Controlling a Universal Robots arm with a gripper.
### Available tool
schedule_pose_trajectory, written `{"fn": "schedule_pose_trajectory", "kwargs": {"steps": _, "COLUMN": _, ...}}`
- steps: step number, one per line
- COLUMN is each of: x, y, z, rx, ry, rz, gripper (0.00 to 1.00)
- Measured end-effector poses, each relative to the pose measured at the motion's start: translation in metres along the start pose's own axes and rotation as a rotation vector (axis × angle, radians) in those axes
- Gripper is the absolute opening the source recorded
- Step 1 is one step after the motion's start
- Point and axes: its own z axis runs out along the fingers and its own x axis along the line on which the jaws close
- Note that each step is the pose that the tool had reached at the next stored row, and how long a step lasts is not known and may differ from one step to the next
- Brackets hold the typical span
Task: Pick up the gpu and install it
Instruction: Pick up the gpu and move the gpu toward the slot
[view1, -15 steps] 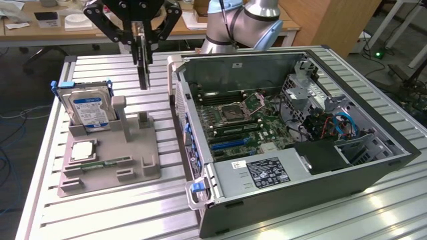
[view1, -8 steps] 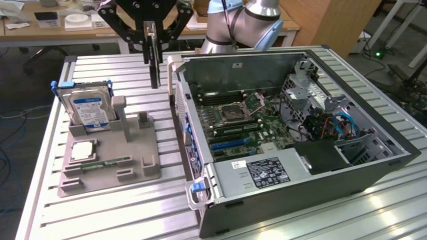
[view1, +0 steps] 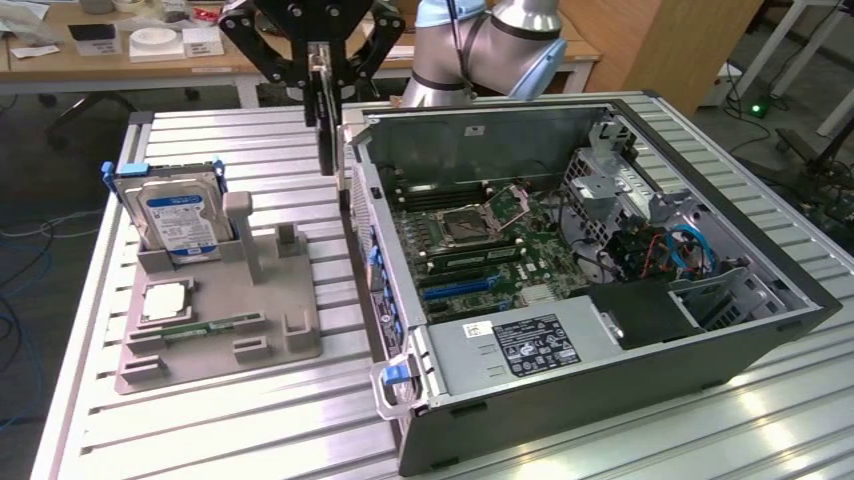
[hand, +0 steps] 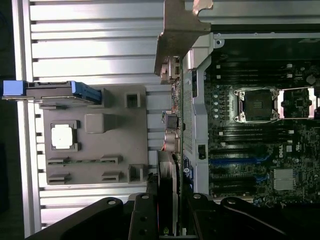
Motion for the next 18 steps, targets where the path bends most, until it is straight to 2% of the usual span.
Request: {"fn": "schedule_pose_trajectory", "kwargs": {"steps": 18, "x": -0.029, "y": 0.0016, "z": 0.0005, "rx": 0.0001, "ry": 0.0, "rz": 0.0, "gripper": 0.27}}
